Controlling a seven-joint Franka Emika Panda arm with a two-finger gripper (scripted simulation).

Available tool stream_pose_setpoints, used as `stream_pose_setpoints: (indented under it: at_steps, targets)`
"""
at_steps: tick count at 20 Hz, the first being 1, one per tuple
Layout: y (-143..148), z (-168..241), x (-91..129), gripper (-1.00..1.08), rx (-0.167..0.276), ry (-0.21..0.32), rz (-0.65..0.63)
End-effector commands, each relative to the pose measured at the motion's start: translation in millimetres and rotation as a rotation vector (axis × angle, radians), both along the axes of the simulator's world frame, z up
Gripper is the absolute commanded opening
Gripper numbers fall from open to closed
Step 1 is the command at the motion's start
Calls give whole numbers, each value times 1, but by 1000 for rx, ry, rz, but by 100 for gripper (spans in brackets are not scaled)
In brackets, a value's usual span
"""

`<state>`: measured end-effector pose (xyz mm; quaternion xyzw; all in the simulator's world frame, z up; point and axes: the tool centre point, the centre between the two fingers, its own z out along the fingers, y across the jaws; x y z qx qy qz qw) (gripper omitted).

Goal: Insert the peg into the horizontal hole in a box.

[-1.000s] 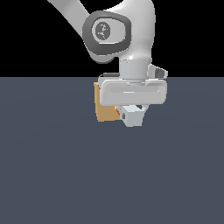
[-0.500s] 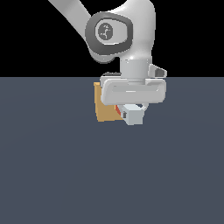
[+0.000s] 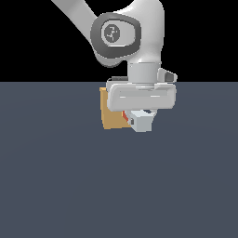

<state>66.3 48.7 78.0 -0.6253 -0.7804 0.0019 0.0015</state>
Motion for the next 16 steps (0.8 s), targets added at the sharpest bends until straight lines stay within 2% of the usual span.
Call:
stream_pose_setpoints:
  at_steps: [1, 10, 16]
  targets:
    - [9, 3, -1, -100, 1, -5, 2]
    - [70, 4, -15, -100, 1, -7, 2]
    - [86, 4, -18, -100, 1, -8, 2]
